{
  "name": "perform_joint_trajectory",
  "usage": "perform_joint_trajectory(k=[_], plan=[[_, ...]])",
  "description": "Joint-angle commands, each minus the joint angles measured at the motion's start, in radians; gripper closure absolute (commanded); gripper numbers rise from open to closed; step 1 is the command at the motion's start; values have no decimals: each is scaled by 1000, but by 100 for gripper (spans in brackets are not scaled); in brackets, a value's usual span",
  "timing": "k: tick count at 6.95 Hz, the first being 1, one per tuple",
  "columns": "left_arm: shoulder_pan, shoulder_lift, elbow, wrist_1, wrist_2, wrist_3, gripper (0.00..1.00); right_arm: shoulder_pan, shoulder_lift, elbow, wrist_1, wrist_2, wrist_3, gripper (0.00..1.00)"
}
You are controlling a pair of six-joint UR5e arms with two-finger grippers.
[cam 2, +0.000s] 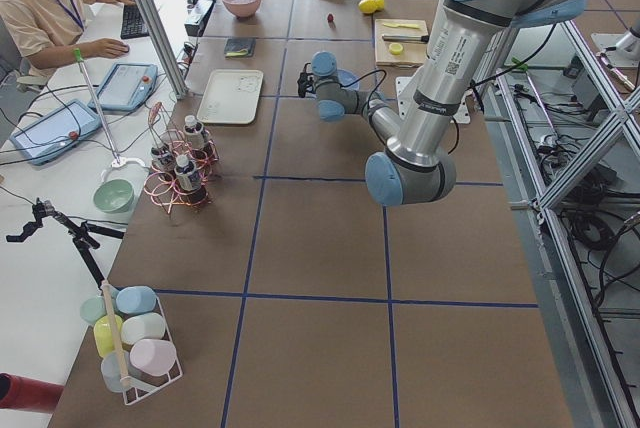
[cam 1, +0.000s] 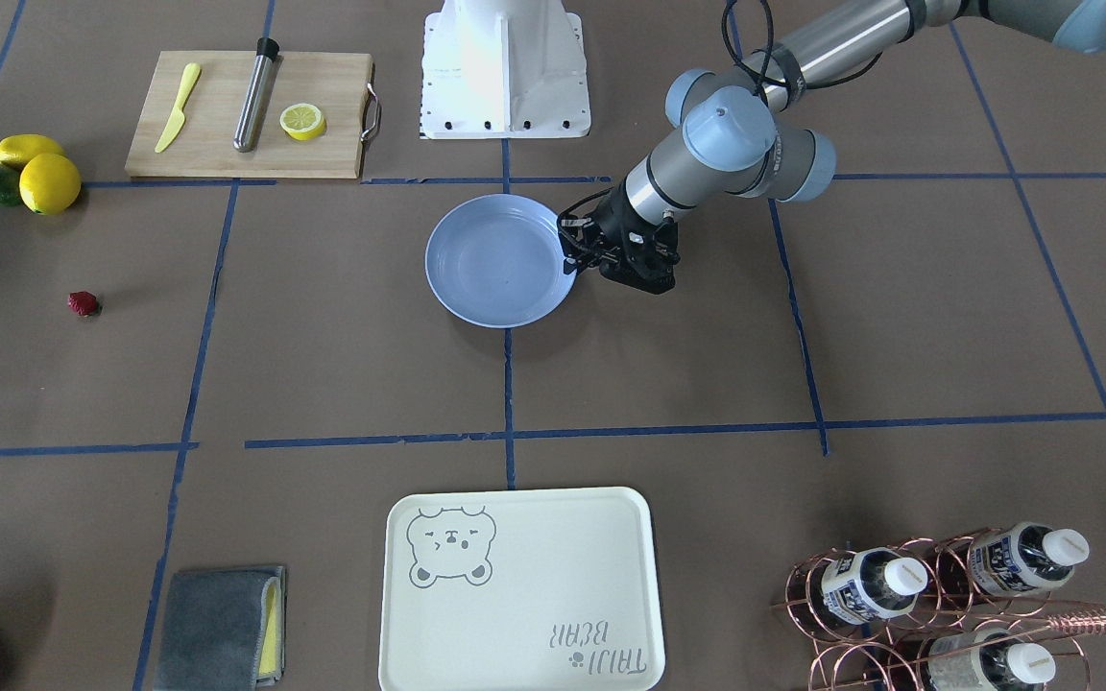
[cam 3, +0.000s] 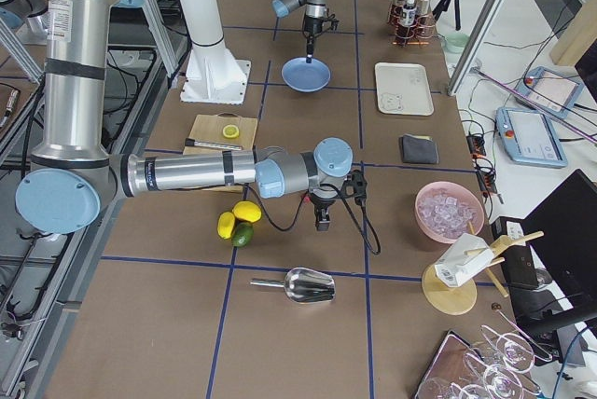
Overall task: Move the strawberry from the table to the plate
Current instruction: 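Slide the light blue plate with the left gripper toward the table center, then hold the plate with the left gripper while the right gripper grasps the red strawberry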
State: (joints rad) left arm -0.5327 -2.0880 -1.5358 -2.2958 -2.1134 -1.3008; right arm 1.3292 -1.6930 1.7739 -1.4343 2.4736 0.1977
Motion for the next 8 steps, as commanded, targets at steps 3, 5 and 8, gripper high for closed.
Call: perform_joint_trajectory(k=[3,5,8], plan=[[2,-1,32,-27,6,3,100,-10,1,2,2,7,0,0],[5,-1,34,-28,39,3,69,-22,1,1,29,16,0,0],[5,3,17,-105,39,-3,17,-108,-1,-1,137,32,120,0]])
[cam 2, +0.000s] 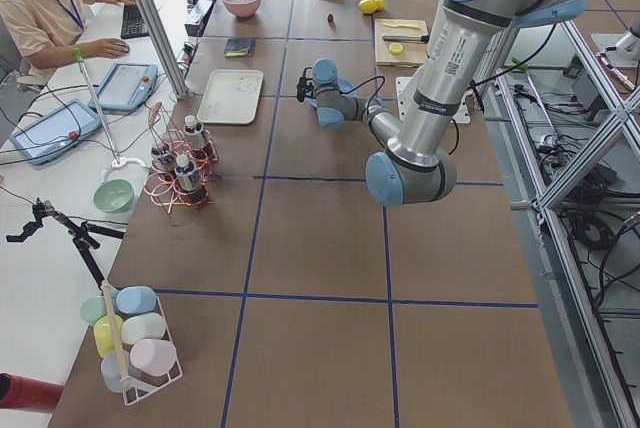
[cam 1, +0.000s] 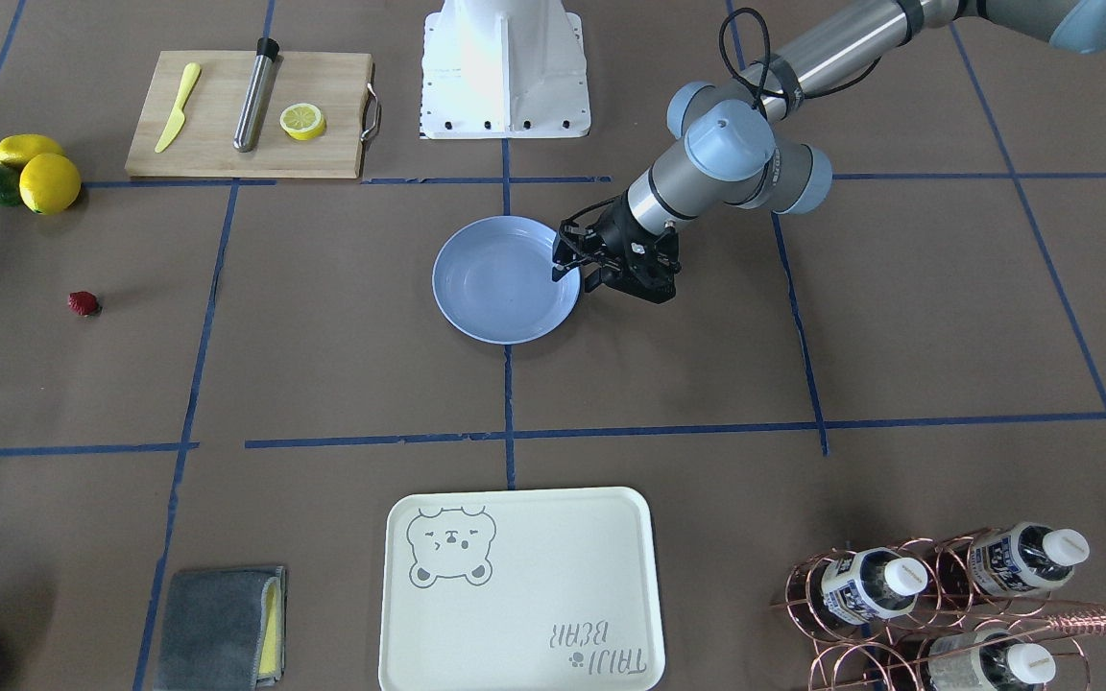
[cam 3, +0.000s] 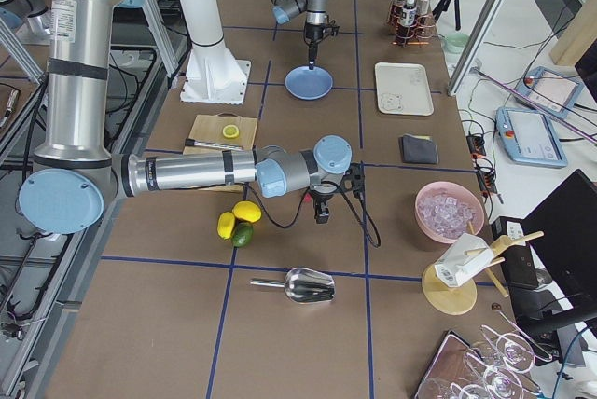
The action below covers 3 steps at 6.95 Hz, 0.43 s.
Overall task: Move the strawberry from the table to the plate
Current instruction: 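Hold the plate with the left gripper while the right gripper grasps the red strawberry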
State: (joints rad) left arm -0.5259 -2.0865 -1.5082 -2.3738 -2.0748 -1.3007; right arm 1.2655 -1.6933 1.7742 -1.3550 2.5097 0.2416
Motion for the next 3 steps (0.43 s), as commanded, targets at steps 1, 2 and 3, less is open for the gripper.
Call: perform_joint_trajectory(k=[1,2,3], plan=[[-6,2,-24,-27,1,-8,16,-107,0,-1,167,-61,234,0],[-6,3,-33,-27,1,-37,16,-208,-12,-1,318,-168,469,0],[-8,3,-38,-27,2,-40,16,-326,-46,-4,473,-296,654,0]])
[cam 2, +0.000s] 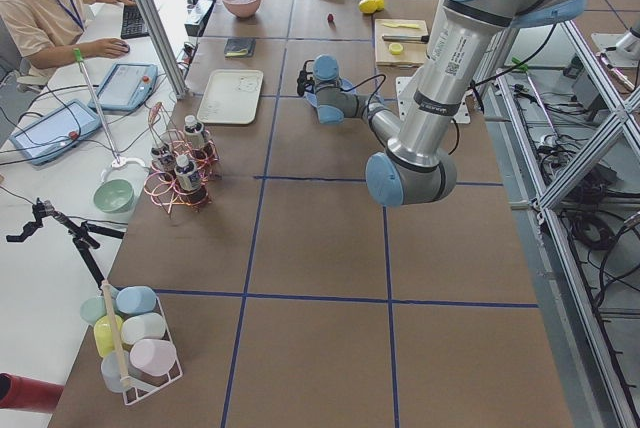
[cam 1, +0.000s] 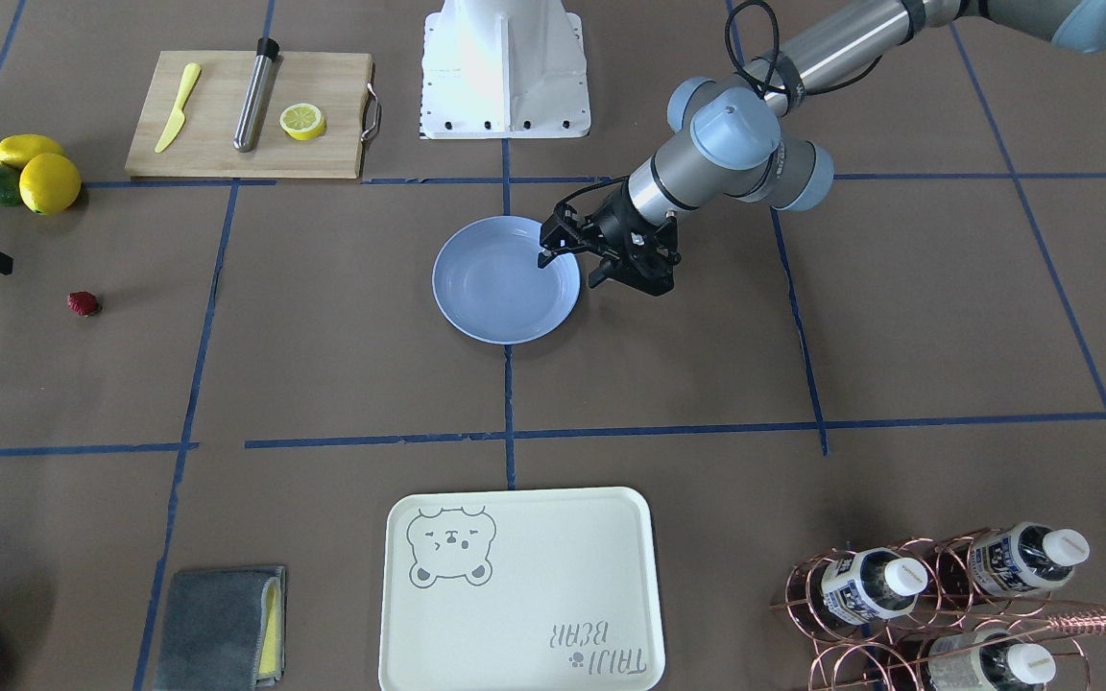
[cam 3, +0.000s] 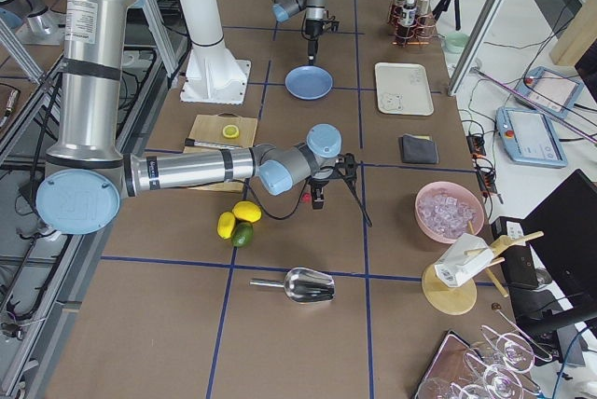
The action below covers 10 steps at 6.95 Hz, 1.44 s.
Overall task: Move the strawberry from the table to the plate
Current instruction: 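Hold the plate with the left gripper while the right gripper grasps the red strawberry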
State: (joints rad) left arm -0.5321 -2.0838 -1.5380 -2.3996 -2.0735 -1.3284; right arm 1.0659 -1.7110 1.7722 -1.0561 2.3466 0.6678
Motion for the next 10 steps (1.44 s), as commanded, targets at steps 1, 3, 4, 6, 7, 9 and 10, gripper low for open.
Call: perform_joint_trajectory(k=[1,3,4,6,7,9,10], plan=[[-2,2,-8,-1,1,-14,16,-203,-29,-5,211,-224,328,0],[-3,4,-8,-1,15,-14,16,-237,-29,-29,214,-251,335,0],[-3,5,-7,-1,15,-14,16,-260,-22,-45,217,-294,335,0],[-3,5,-7,-1,15,-14,16,-267,-19,-68,217,-313,334,8],[-3,5,-7,-1,16,-14,16,-267,-19,-74,217,-313,331,13],[-3,5,-7,-1,20,-14,16,-267,-29,-77,217,-309,322,47],[-2,5,-7,-1,20,-14,16,-267,-29,-76,217,-303,320,77]])
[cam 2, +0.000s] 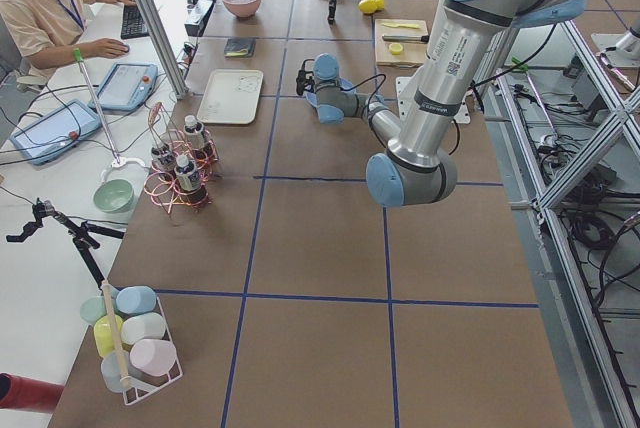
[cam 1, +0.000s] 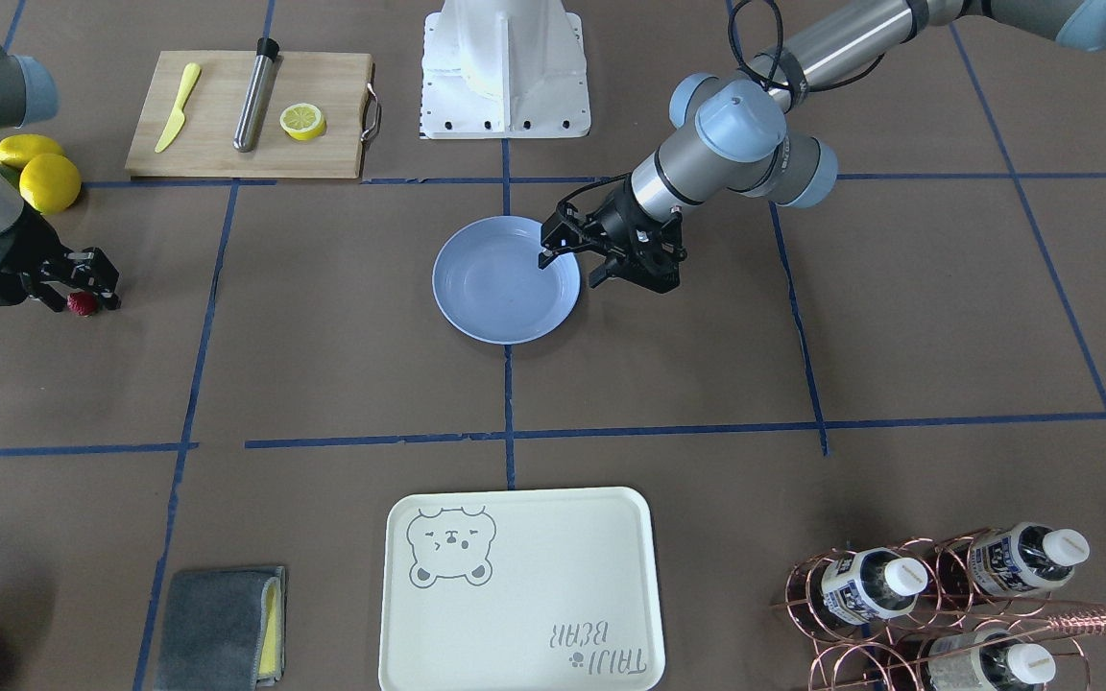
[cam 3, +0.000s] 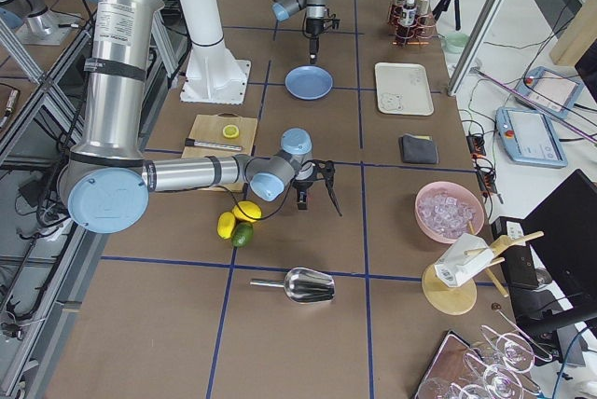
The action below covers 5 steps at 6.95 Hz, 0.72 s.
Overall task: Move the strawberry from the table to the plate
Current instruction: 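Hold the plate with the left gripper while the right gripper grasps the red strawberry, then lift the strawberry with the right gripper and carry it toward the plate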
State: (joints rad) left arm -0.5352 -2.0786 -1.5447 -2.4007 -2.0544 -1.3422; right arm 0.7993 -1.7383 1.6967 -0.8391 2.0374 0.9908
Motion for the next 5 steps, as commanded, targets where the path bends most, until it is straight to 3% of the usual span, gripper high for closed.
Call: perform_joint_trajectory(k=[1,5], plan=[[1,0,0,0,0,0,16,3,-3,6,2,7,-4,100],[1,0,0,0,2,0,16,4,-6,47,2,18,6,100]])
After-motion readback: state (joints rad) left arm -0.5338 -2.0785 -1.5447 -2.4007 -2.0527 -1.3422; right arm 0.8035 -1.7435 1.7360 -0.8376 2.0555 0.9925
